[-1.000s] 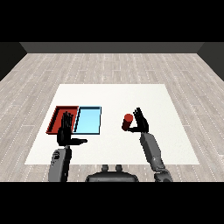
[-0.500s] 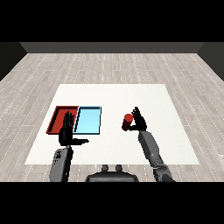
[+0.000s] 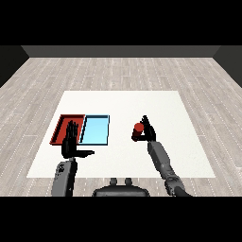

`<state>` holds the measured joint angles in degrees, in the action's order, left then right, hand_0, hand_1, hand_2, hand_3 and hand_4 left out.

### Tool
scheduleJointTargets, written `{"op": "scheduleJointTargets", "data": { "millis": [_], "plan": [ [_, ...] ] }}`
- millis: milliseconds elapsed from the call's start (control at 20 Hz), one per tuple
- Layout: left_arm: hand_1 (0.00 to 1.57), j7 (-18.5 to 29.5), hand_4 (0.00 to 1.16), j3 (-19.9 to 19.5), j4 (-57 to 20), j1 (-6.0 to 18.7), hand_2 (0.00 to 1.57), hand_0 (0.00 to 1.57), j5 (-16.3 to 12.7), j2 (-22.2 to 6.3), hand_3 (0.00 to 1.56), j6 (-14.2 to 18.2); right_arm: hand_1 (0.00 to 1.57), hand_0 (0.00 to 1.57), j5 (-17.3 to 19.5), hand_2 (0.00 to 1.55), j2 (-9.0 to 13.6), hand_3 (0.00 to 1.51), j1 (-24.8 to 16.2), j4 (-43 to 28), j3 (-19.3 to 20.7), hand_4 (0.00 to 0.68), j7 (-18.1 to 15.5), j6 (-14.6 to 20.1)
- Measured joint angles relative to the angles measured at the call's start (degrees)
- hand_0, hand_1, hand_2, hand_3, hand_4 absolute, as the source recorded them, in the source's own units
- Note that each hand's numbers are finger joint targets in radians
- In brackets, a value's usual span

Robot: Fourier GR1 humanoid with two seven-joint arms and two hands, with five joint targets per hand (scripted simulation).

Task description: Pick the red can and put it in the red box

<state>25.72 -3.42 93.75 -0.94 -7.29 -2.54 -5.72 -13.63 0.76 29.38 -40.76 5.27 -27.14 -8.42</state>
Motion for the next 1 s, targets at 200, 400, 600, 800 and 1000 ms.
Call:
{"op": "scheduleJointTargets", "data": {
  "millis": [200, 400, 600, 800, 1000],
  "plan": [
    [0.00, 1.32, 0.00, 0.29, -0.10, -1.14, 0.00, 0.00, 0.26, 0.33, 0.00, -0.28, 0.00, 0.00, -0.14, 0.00, -0.13, 0.00, 0.03, 0.44, -0.13, 0.000, 0.27, -0.06],
    [0.00, 0.56, 0.00, 0.41, 0.47, -0.65, 0.00, 0.00, 0.23, 0.48, 0.00, 0.05, 0.00, 0.00, -1.88, 0.00, -0.51, 0.00, 2.26, 3.23, -1.73, 0.000, -0.36, 1.71],
    [0.00, 0.55, 0.00, -0.14, -0.06, -0.18, 0.00, 0.00, -0.14, 0.40, 0.00, 0.10, 0.00, 0.00, -2.23, 0.00, -0.47, 0.00, 2.42, 2.97, -2.41, 0.000, 0.28, 1.99],
    [0.00, -0.81, 0.00, 0.34, 1.59, -0.20, 0.00, 0.00, -0.38, 0.79, 0.00, 0.54, 0.00, 0.00, -3.05, 0.00, -0.58, 0.00, 3.21, 2.32, -3.61, 0.000, 1.47, 3.28],
    [0.00, -0.71, 0.00, -0.83, 0.87, 0.28, 0.00, 0.00, -1.52, -0.15, 0.00, -0.52, 0.00, 0.00, -2.76, 0.00, 0.23, 0.00, 6.10, 7.53, -2.56, 0.000, -0.02, 2.56]
  ]
}}
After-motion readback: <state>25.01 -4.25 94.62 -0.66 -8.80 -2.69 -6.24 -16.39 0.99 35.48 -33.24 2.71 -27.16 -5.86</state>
